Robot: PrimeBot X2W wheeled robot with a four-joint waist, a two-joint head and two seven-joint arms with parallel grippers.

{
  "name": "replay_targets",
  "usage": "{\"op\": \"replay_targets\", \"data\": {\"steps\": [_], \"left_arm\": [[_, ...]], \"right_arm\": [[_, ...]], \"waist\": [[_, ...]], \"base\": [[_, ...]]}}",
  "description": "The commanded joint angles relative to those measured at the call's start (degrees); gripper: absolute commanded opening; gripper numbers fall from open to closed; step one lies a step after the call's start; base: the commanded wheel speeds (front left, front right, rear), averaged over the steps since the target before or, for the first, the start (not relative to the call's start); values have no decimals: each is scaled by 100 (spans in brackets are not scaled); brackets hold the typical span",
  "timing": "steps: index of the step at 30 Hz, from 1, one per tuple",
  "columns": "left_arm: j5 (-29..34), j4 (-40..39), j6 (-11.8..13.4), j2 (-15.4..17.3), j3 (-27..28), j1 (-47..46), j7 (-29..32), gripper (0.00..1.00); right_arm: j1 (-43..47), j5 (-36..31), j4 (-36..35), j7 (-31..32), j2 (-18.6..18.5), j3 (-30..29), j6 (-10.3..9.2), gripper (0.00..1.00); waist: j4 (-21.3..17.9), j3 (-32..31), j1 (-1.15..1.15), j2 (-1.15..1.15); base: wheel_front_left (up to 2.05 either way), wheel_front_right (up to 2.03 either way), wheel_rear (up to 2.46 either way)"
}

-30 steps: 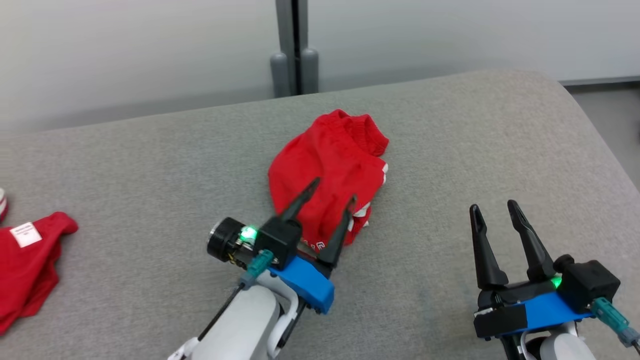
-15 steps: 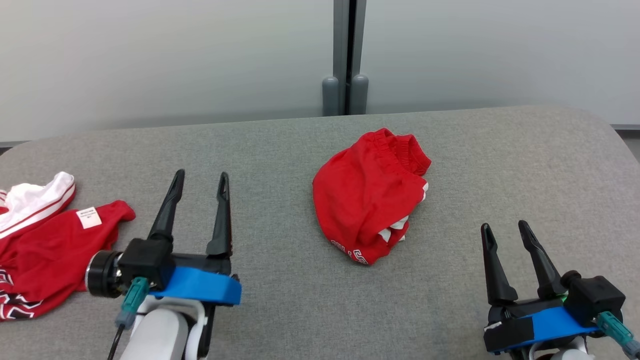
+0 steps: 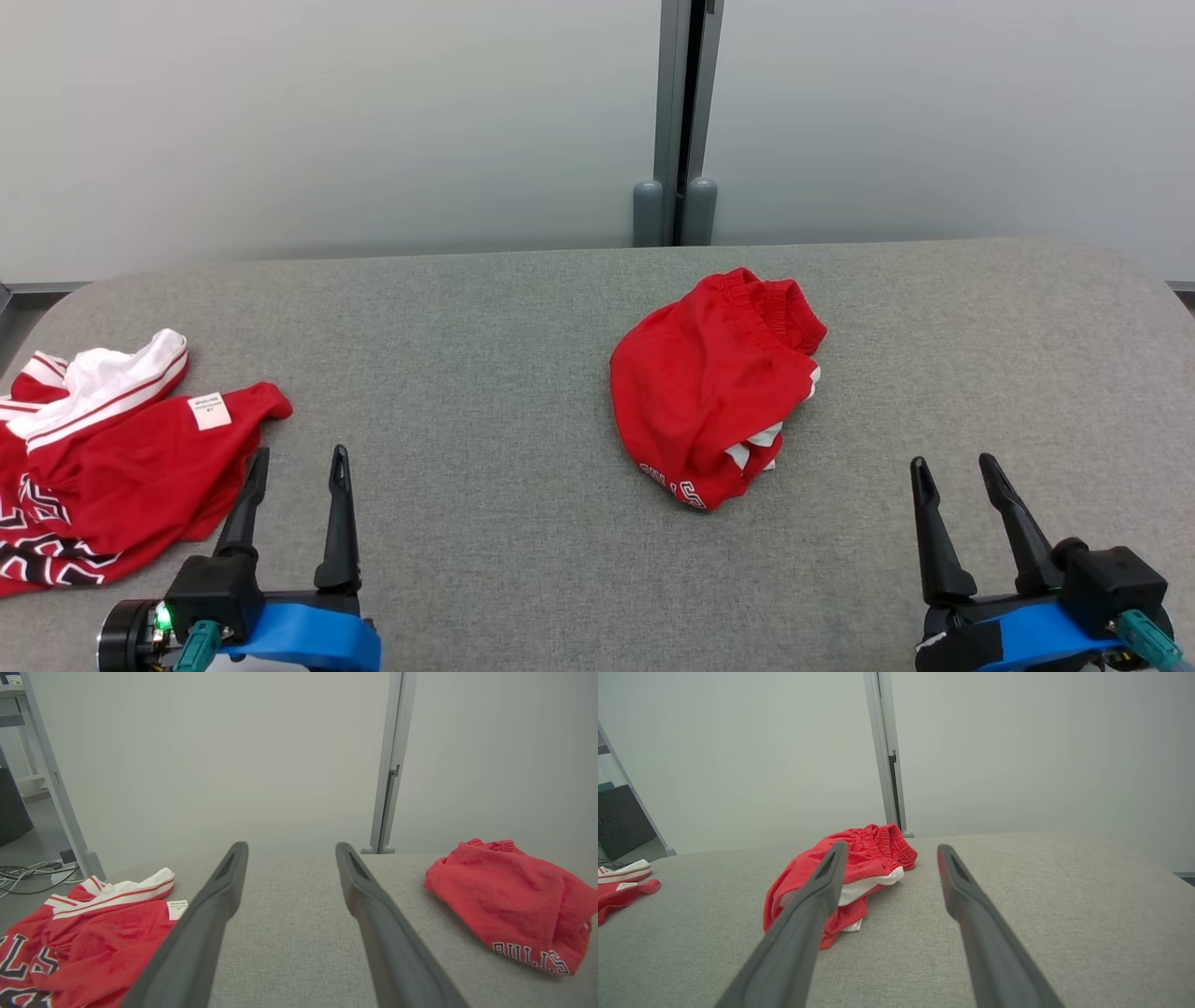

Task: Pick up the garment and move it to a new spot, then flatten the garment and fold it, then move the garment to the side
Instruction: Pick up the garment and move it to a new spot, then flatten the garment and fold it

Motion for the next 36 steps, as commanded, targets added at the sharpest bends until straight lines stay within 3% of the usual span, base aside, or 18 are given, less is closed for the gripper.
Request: {"op": "replay_targets", "data": {"steps": [1,36], "left_arm": [[54,18,-24,-10,70,61,-17,100],[561,45,-270,-361,630,138,-17,100]], "right_arm": [[98,-13,34,-19,-13,-35,3,100],[144,-40,336,-20,-13,-58,3,100]], "waist": [[-6,-9,1,0],[-69,-44,1,0]], "base": [[0,0,0],[0,0,0]]}}
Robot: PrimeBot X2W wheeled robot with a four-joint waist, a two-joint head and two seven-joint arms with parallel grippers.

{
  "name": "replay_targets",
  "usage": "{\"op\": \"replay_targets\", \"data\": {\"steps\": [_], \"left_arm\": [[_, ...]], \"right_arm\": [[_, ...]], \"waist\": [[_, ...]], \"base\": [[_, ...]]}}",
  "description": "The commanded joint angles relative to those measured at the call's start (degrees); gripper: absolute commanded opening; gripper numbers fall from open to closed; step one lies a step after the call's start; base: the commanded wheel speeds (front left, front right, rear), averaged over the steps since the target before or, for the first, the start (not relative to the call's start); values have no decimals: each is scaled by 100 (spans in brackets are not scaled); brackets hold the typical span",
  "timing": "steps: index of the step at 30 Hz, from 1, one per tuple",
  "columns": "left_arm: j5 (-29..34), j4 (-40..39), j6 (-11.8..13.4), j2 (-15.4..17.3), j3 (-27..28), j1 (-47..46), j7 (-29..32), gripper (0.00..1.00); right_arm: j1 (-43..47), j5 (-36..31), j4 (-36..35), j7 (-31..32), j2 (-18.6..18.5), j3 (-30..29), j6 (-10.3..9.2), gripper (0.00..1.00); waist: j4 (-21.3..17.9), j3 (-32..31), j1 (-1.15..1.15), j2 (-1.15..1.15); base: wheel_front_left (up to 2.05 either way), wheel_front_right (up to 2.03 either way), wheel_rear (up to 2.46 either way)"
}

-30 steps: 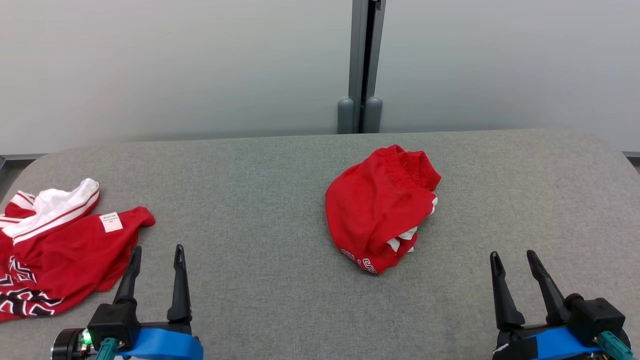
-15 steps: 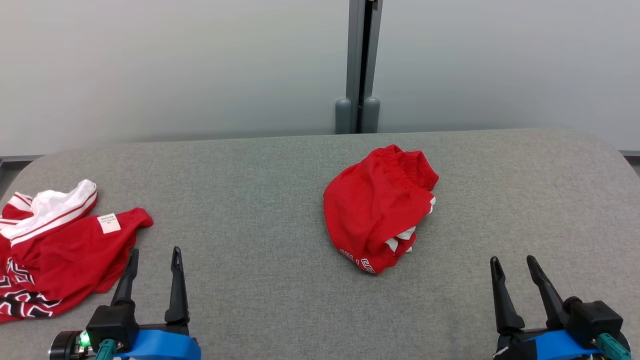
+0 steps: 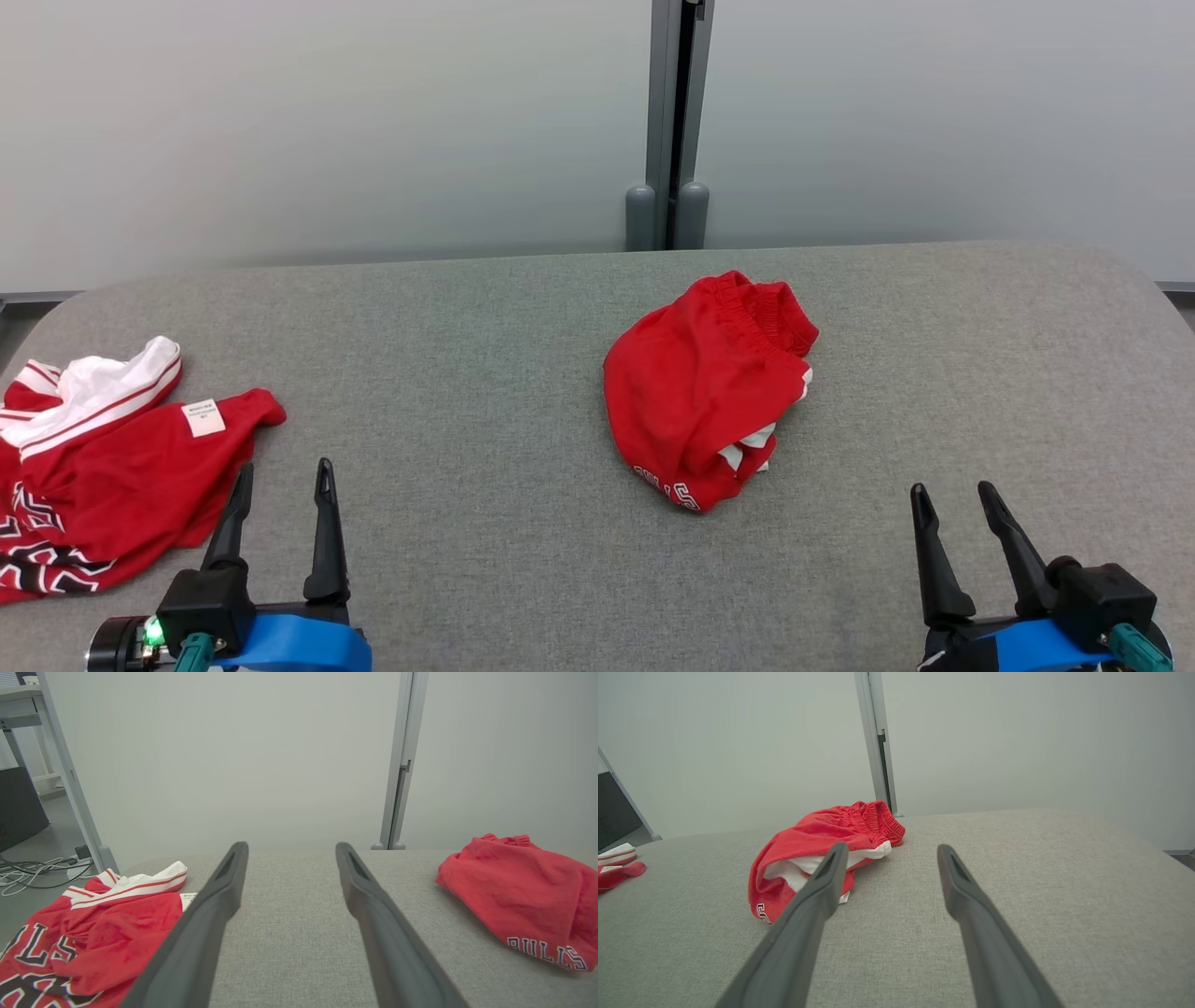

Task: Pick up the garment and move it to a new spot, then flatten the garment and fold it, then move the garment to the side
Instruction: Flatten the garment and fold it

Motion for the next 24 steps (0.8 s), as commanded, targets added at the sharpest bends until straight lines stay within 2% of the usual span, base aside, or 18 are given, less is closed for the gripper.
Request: {"op": "replay_targets", "data": {"steps": [1,15,19,24], "left_arm": [[33,-25,-15,-7,31,-21,-17,100],[107,18,-93,-59,53,-152,-17,100],[123,6,-111,-103,15,-254,-17,100],[150,-26,-131,-152,-27,-394,-17,100]], "right_arm": [[41,14,24,-20,-13,-1,3,100],[-278,-118,56,-19,-12,-284,3,100],[-630,-294,16,36,-48,-262,3,100],[-1326,-386,77,146,-287,-164,3,100]], "waist": [[-1,2,0,-1],[82,109,0,-1],[172,214,0,-1],[318,434,0,-1]], "base": [[0,0,0],[0,0,0],[0,0,0],[0,0,0]]}}
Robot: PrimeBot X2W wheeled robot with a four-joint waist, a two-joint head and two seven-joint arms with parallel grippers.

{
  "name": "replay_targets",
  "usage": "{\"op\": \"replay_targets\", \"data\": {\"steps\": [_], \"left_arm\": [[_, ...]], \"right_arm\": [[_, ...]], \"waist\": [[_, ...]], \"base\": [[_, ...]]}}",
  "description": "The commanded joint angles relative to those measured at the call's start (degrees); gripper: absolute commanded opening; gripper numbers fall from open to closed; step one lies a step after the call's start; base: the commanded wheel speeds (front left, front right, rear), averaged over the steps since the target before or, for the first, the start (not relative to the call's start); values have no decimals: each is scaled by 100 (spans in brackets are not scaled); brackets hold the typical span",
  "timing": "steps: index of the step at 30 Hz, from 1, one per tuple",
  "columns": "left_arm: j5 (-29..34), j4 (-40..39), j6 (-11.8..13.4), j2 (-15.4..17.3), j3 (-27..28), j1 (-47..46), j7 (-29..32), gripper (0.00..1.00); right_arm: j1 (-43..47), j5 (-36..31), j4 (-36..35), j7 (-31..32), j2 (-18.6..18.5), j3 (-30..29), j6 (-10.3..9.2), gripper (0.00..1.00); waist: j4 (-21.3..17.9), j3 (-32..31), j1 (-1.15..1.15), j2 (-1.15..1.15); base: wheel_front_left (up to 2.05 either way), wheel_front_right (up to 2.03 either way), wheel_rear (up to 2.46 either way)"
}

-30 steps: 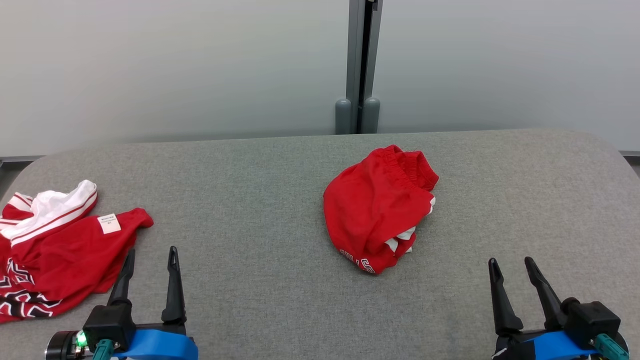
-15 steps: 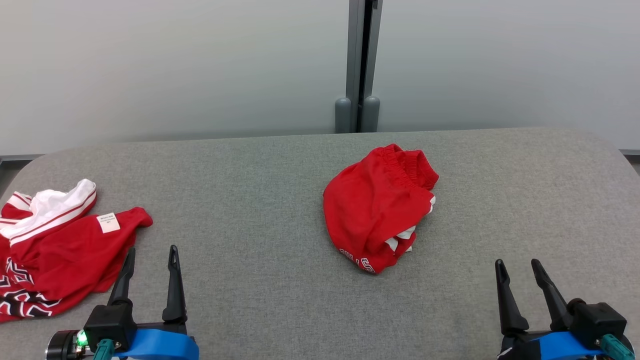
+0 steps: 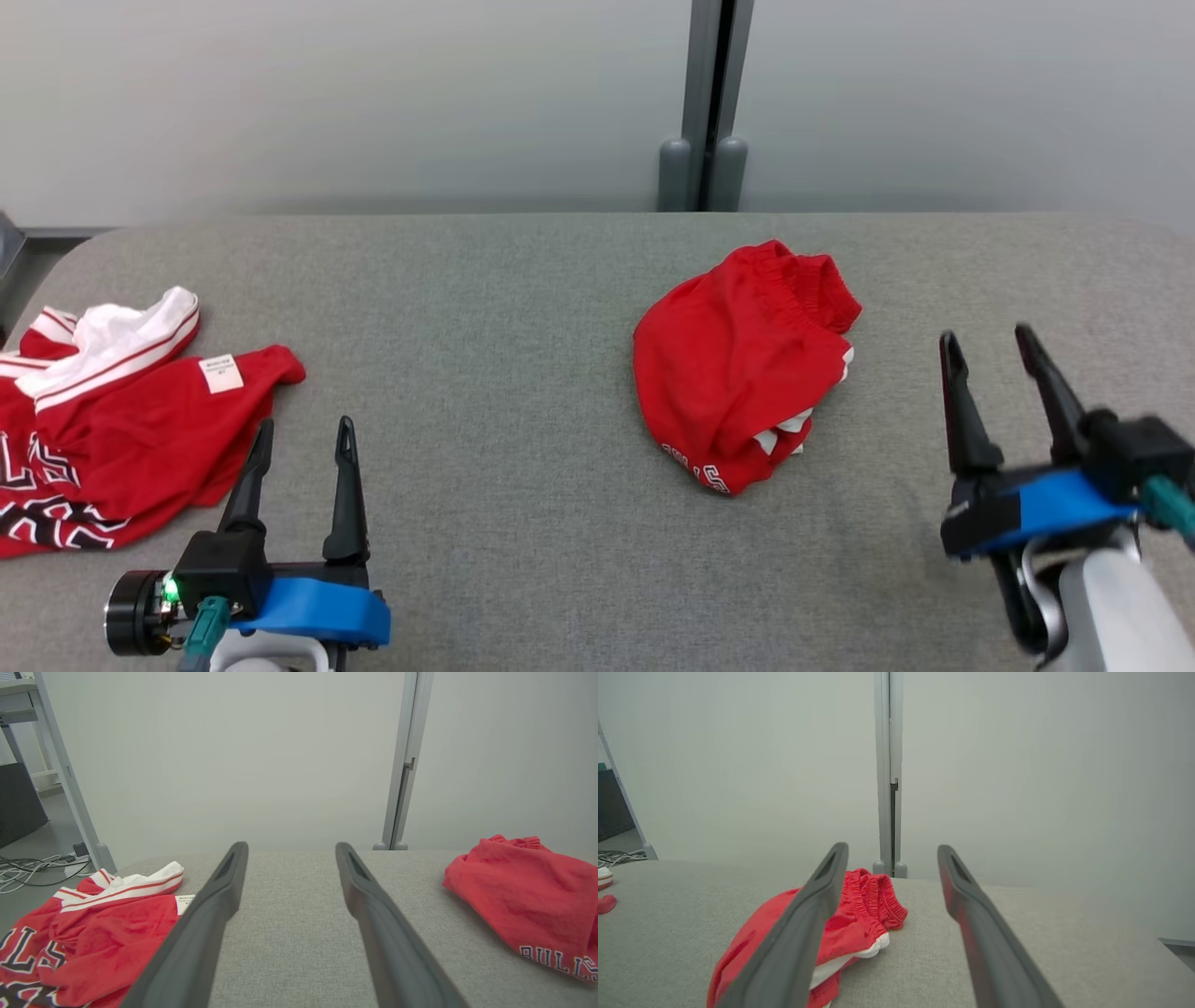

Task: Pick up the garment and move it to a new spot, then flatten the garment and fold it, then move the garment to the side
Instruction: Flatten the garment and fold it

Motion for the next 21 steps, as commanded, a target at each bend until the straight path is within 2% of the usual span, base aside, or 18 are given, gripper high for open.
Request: {"op": "replay_targets", "data": {"steps": [1,9,17,21], "left_arm": [[33,-23,2,-19,5,-90,-17,100],[32,-62,-16,-90,-113,-346,-17,100],[20,-110,-30,-149,-325,-642,-17,100],[-11,-70,-34,-164,-404,-772,-17,100]], "right_arm": [[-186,-38,25,34,-67,22,3,100],[-1346,-79,783,255,-404,205,3,100],[-1986,-52,2140,355,-660,228,3,100],[-2142,14,2857,439,-675,178,3,100]], "waist": [[88,103,0,-1],[345,519,0,-1],[653,944,0,-1],[792,1084,0,-1]], "base": [[0,0,0],[0,0,0],[0,0,0],[0,0,0]]}}
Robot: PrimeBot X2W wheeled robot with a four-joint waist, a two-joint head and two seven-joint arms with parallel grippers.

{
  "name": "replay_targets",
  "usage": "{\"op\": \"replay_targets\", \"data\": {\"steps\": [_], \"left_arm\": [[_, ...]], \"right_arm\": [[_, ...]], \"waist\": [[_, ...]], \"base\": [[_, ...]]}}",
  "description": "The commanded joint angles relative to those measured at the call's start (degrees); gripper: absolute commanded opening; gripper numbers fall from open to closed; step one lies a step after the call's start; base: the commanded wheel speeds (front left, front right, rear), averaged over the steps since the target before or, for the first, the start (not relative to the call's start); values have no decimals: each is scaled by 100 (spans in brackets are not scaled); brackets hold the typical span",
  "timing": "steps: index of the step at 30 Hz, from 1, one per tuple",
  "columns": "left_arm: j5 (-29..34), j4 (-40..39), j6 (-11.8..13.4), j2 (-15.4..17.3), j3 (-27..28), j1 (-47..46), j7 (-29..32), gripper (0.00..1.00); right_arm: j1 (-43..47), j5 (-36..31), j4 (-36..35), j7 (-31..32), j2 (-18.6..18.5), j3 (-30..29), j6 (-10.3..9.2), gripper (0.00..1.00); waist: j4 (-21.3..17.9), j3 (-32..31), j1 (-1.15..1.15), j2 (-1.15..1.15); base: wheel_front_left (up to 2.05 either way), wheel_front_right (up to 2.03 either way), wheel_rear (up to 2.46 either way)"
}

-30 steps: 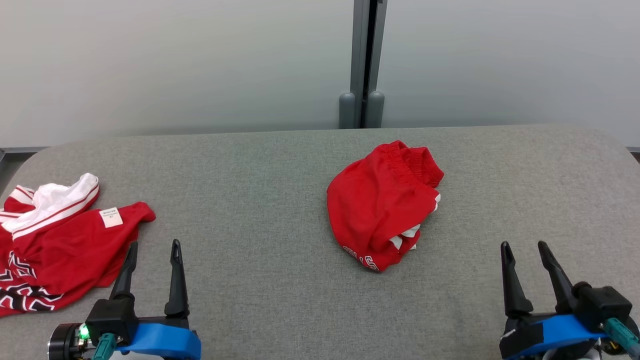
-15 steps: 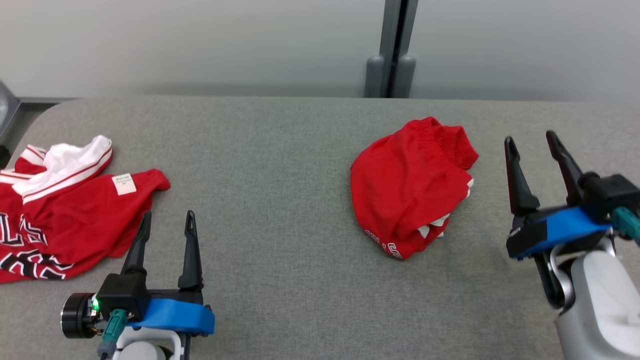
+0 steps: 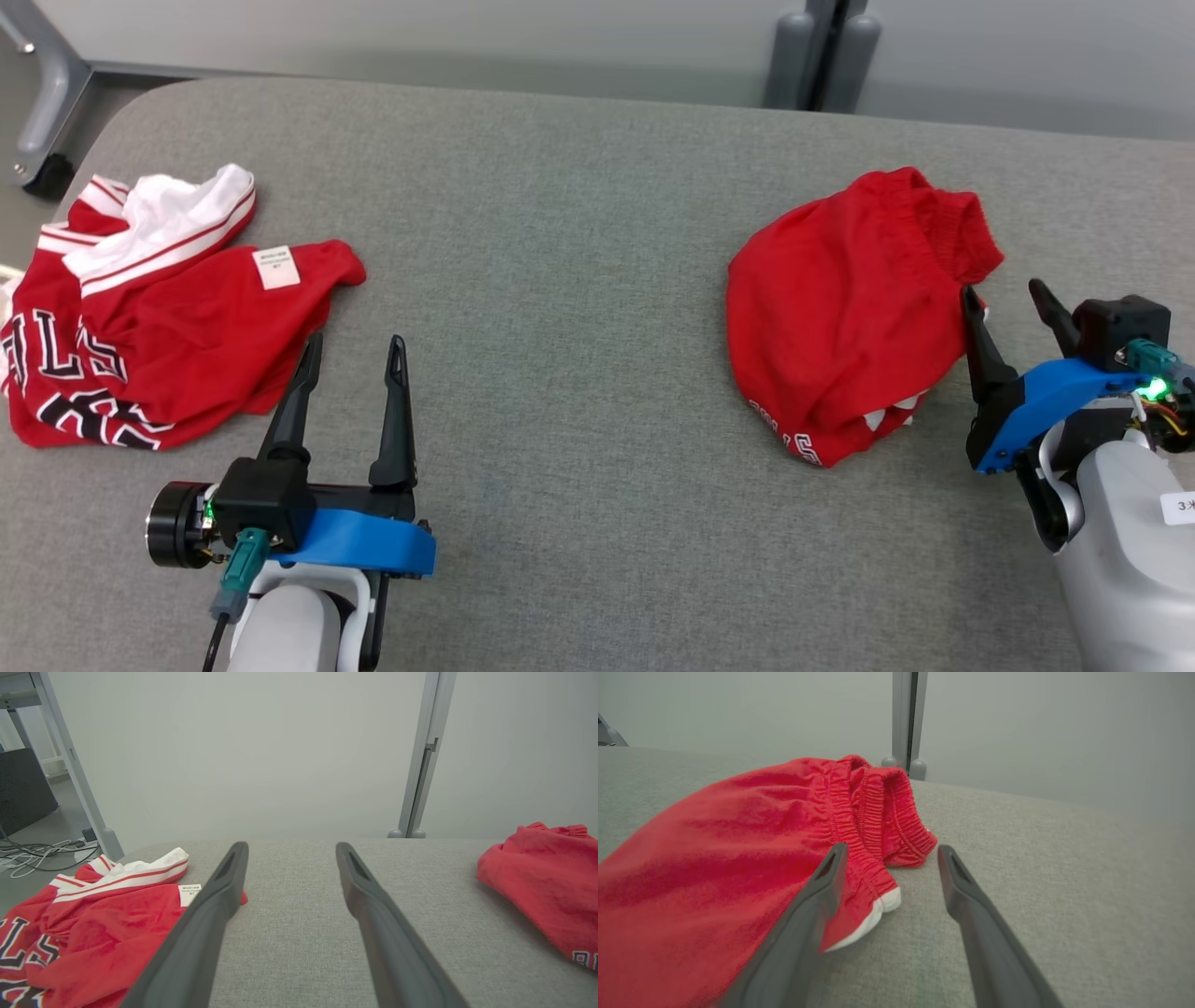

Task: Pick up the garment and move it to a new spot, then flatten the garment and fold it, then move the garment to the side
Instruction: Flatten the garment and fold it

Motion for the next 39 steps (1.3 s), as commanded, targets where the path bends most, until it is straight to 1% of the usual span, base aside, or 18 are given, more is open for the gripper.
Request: {"op": "replay_targets", "data": {"steps": [1,9,13,14,15,17,23,32,36,39], "left_arm": [[-7,3,-15,-12,-9,-88,-17,100],[-44,87,-10,-21,-94,-231,-17,100],[-62,140,7,-25,-113,-272,-17,100],[-66,145,17,-25,-111,-267,-17,100],[-74,156,24,-23,-105,-252,-17,100],[-77,169,42,-25,-96,-205,-17,100],[-93,189,34,-25,-34,-43,-17,100],[-122,177,18,-23,49,110,-17,100],[-127,173,17,-25,91,205,-17,100],[-150,157,22,-24,106,249,-17,100]], "right_arm": [[-138,41,119,-9,-33,-15,3,100],[-364,158,1214,-132,88,-49,3,100],[-375,221,1609,-184,261,110,4,100],[-372,263,1680,-202,301,153,4,40],[-382,290,1749,-225,304,182,4,0],[-423,380,1770,-358,292,204,3,0],[-243,620,1508,-598,3,135,2,0],[351,758,644,-610,-860,-434,2,0],[488,719,366,-610,-1138,-725,2,0],[527,749,127,-609,-1206,-797,2,0]], "waist": [[94,97,-1,-1],[233,207,-1,-1],[265,176,-1,-1],[258,155,-1,-1],[245,132,-1,-1],[206,76,-1,-1],[5,-171,-1,-1],[-258,-506,-1,-1],[-337,-610,-1,-1],[-374,-685,-1,-1]], "base": [[0,0,0],[0,0,0],[0,0,0],[0,0,0],[0,0,0],[0,0,0],[0,0,0],[0,0,0],[0,0,0],[0,0,0]]}}
